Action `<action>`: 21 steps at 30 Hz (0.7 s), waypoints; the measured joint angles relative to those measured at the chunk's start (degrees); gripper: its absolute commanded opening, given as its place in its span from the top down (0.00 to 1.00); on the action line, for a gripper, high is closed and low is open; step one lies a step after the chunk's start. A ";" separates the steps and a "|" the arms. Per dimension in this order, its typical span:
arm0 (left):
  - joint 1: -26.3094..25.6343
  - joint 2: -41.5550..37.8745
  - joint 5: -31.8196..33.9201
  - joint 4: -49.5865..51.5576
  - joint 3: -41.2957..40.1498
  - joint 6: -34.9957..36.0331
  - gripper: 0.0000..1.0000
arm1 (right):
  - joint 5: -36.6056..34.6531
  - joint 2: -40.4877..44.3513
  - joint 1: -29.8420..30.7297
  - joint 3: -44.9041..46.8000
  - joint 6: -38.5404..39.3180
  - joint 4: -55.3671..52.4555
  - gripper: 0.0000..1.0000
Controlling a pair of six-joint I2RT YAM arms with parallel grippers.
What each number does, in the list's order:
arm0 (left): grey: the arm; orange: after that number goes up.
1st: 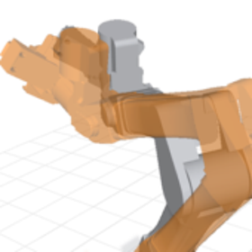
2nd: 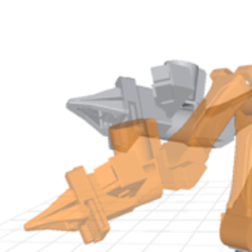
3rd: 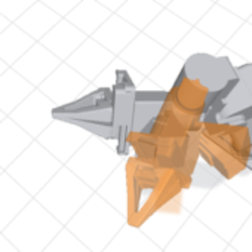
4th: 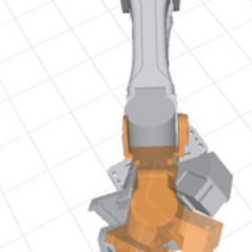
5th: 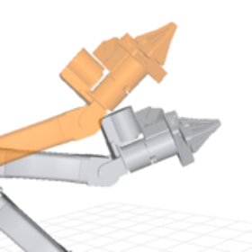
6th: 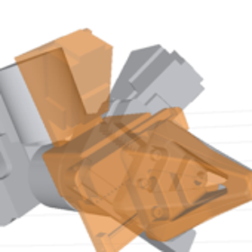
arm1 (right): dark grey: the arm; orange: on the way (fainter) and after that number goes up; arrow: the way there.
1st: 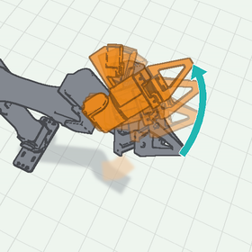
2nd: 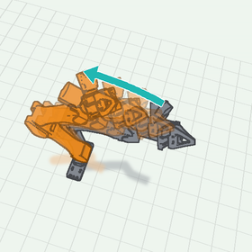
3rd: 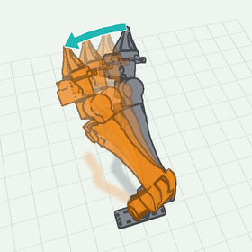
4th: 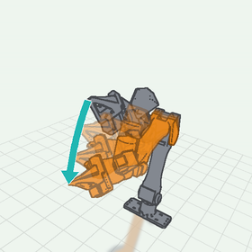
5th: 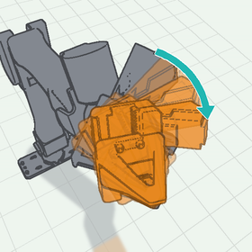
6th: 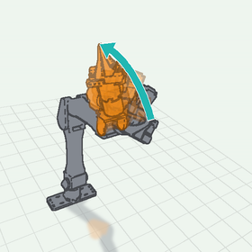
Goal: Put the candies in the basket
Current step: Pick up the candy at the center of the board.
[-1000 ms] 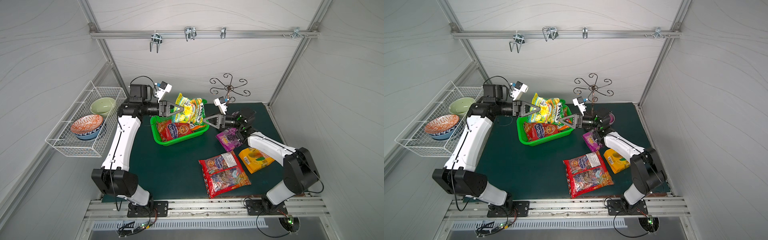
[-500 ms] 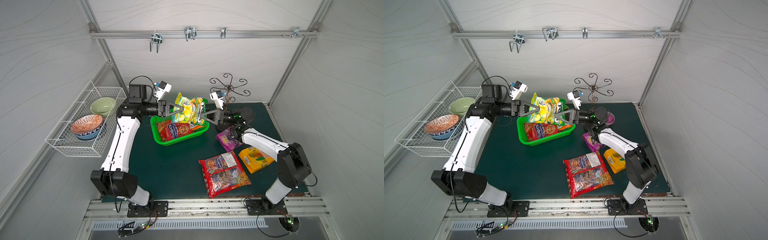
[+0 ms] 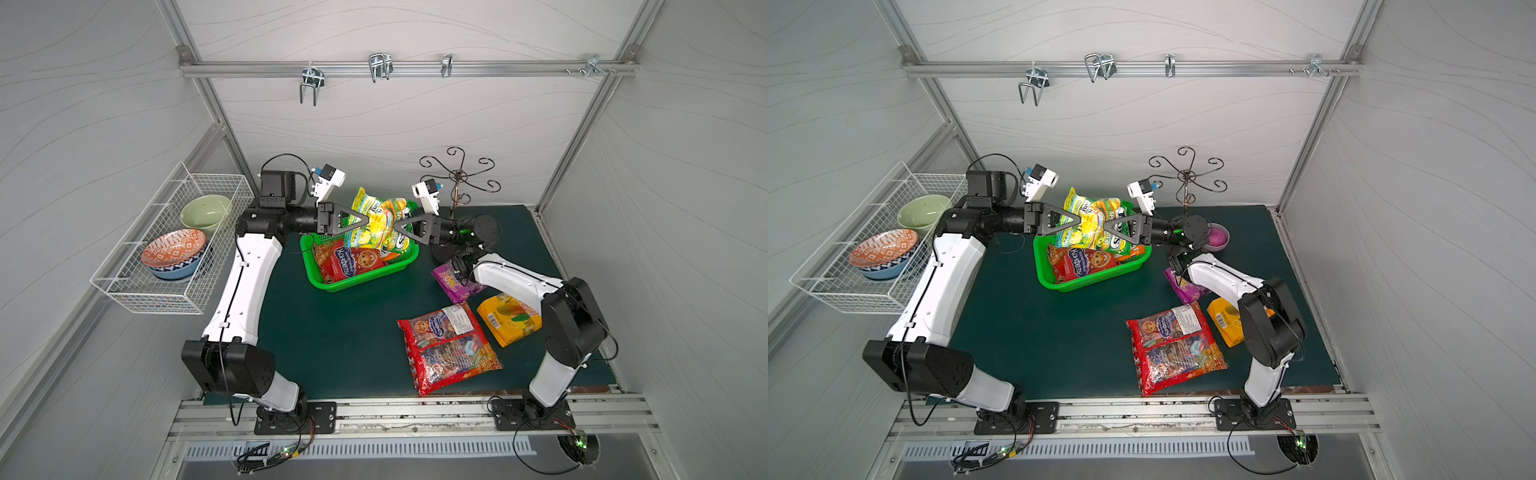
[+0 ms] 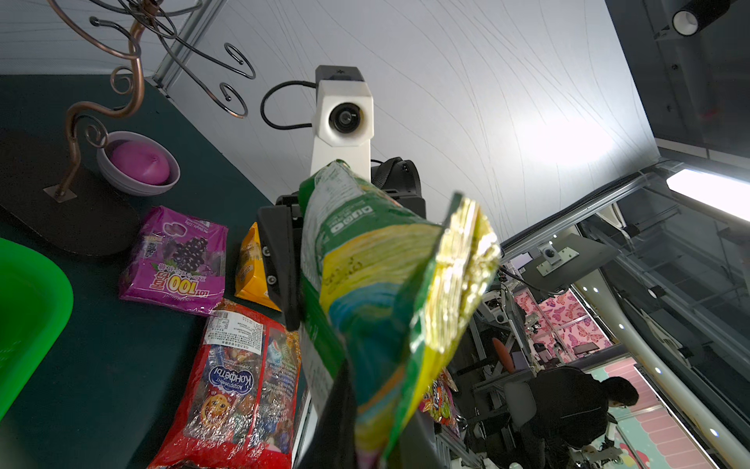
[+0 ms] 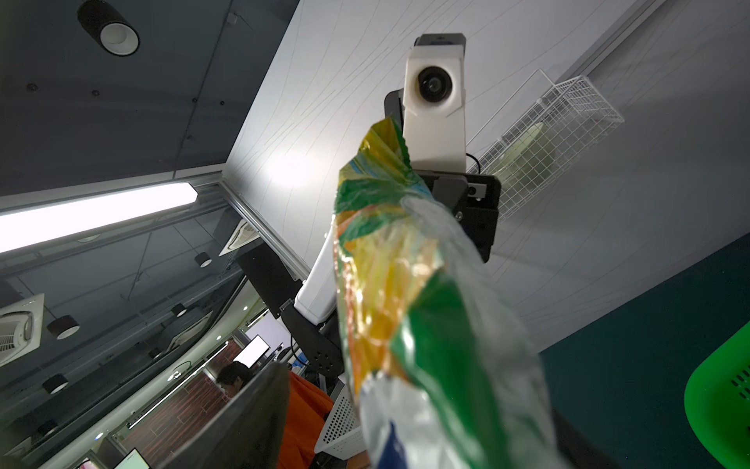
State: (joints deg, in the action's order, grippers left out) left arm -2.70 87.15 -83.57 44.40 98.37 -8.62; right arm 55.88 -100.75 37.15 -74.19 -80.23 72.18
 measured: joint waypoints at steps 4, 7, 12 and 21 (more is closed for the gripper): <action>0.00 0.00 -0.15 -0.90 -0.57 -1.01 1.00 | 0.17 0.00 0.90 -0.15 0.70 -1.09 0.33; 0.00 -0.02 -0.52 -1.38 -0.81 -1.31 1.00 | 0.37 0.00 0.85 -0.24 0.74 -1.79 0.44; 0.00 -0.31 -1.03 -1.95 -1.40 -1.64 1.00 | 0.33 -0.50 0.74 -0.24 -0.39 -1.51 0.57; 1.07 -0.57 -0.04 -4.46 -3.69 -4.33 0.68 | 0.04 -1.09 -0.02 0.17 -0.26 -5.49 0.75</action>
State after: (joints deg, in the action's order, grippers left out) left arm -1.63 86.59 -83.61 39.94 94.67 -12.95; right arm 55.92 -101.84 37.12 -74.02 -80.49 66.70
